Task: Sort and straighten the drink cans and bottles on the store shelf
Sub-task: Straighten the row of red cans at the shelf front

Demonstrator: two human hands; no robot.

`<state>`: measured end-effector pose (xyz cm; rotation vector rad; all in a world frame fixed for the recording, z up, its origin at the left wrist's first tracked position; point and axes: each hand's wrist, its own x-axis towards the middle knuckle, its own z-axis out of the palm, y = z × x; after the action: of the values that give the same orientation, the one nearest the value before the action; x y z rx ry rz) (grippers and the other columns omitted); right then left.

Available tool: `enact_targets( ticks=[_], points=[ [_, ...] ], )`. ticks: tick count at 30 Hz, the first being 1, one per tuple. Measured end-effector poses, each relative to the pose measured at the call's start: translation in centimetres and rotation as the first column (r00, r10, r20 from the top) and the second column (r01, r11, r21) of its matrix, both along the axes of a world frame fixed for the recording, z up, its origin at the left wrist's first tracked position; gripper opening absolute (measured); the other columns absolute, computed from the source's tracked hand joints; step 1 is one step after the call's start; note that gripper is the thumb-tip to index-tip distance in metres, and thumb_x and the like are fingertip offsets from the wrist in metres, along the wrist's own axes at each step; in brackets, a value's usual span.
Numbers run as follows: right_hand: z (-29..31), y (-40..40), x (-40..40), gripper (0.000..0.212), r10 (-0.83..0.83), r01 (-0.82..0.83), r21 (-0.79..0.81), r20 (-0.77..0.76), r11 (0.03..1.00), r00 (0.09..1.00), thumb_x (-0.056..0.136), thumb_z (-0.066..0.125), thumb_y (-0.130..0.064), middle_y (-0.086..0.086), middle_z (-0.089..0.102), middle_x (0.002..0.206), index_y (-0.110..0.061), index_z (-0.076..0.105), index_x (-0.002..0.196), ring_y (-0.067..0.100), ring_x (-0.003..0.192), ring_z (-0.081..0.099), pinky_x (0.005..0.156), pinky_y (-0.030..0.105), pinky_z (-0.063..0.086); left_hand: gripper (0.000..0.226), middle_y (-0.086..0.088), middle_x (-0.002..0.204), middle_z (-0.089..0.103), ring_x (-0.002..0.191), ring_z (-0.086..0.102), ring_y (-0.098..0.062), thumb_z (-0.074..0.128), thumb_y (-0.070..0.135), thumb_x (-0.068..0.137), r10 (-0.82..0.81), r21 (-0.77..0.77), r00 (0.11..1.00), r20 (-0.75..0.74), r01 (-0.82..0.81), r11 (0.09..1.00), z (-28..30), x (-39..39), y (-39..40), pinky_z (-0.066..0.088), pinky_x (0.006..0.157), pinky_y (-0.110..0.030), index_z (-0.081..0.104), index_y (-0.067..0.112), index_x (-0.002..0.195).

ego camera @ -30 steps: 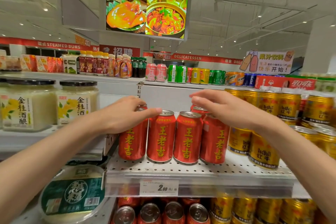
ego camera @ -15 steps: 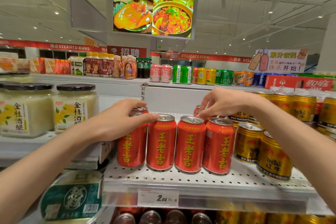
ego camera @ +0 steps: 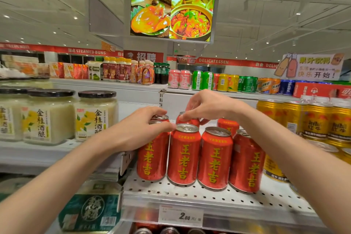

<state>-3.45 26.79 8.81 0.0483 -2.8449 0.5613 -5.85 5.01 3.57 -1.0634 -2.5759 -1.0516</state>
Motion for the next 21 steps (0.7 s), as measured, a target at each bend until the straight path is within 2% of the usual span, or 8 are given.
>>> enact_targets(
  ticks=[3,5,7,11,14,17,19,21],
  points=[
    [-0.5,-0.7,-0.4,0.039,0.035,-0.034,-0.017,0.017,0.999,0.999,0.078,0.081,-0.05,0.002,0.077,0.088,-0.013,0.076,0.091,0.015,0.08,0.075,0.061,0.023,0.061,0.079,0.009,0.147,0.052,0.125,0.051,-0.005,0.057,0.067,0.077,-0.001,-0.022,1.0,-0.017,0.0,1.0,-0.1,-0.1,-0.1,0.041,0.101,-0.025,0.052,0.026,0.144],
    [-0.6,-0.7,-0.4,0.038,0.045,-0.044,-0.028,0.029,0.999,0.999,0.08,0.079,-0.05,0.001,0.077,0.091,-0.014,0.078,0.093,0.015,0.083,0.074,0.063,0.024,0.062,0.074,0.009,0.147,0.052,0.127,0.05,-0.005,0.059,0.066,0.082,-0.004,-0.025,0.999,-0.031,0.003,1.0,-0.1,-0.3,0.0,0.041,0.103,-0.026,0.052,0.027,0.144],
    [-0.5,-0.4,-0.1,0.037,0.05,-0.049,-0.023,0.05,0.999,0.997,0.086,0.073,-0.051,-0.001,0.077,0.095,-0.017,0.078,0.099,0.013,0.086,0.074,0.071,0.027,0.063,0.065,0.009,0.147,0.051,0.128,0.049,-0.006,0.06,0.061,0.089,-0.009,-0.032,0.999,-0.045,0.007,0.999,-0.1,-0.4,0.0,0.041,0.104,-0.028,0.052,0.028,0.143],
    [0.4,1.3,1.2,0.036,0.061,-0.061,-0.006,-0.011,0.998,0.998,0.096,0.06,-0.047,-0.004,0.075,0.105,-0.02,0.074,0.116,0.011,0.094,0.072,0.085,0.034,0.061,0.071,0.013,0.148,0.049,0.133,0.044,-0.006,0.05,0.076,0.083,-0.006,-0.081,0.997,-0.078,-0.001,0.997,-0.3,-0.4,-0.2,0.039,0.113,-0.038,0.051,0.036,0.142],
    [1.2,3.8,2.1,0.038,-0.036,0.055,0.168,-0.114,0.984,0.993,0.098,0.058,-0.044,0.0,0.072,0.119,-0.018,0.071,0.122,0.015,0.103,0.067,0.09,0.034,0.056,0.068,0.016,0.148,0.047,0.135,0.04,-0.005,0.043,0.077,0.086,-0.013,-0.118,0.993,-0.117,-0.001,0.993,-0.4,0.0,-0.1,0.037,0.113,-0.038,0.049,0.039,0.142],
    [0.2,6.1,2.1,0.052,-0.233,0.217,0.35,0.006,0.911,0.972,0.097,0.058,-0.047,0.007,0.06,0.14,-0.012,0.06,0.136,0.025,0.123,0.058,0.101,0.036,0.047,0.065,0.015,0.147,0.05,0.132,0.044,-0.004,0.041,0.073,0.088,-0.048,-0.136,0.992,-0.121,0.032,0.99,-0.4,0.3,0.1,0.039,0.109,-0.034,0.051,0.037,0.142],
    [-1.0,7.1,1.8,0.053,-0.303,0.256,0.36,0.081,0.897,0.95,0.096,0.06,-0.047,0.008,0.058,0.141,-0.014,0.056,0.138,0.027,0.123,0.057,0.1,0.034,0.045,0.063,0.015,0.143,0.054,0.127,0.048,-0.004,0.042,0.072,0.089,-0.068,-0.133,0.993,-0.101,0.054,0.99,-0.3,0.4,0.1,0.042,0.106,-0.034,0.054,0.037,0.14],
    [-1.7,7.7,1.4,0.047,-0.307,0.276,0.273,0.075,0.921,0.949,0.094,0.065,-0.045,0.009,0.062,0.135,-0.018,0.058,0.132,0.026,0.112,0.06,0.096,0.036,0.05,0.064,0.015,0.142,0.055,0.127,0.049,-0.004,0.041,0.073,0.088,-0.075,-0.141,0.992,-0.097,0.061,0.988,-0.3,0.4,0.0,0.043,0.107,-0.035,0.057,0.037,0.137]
  ],
)
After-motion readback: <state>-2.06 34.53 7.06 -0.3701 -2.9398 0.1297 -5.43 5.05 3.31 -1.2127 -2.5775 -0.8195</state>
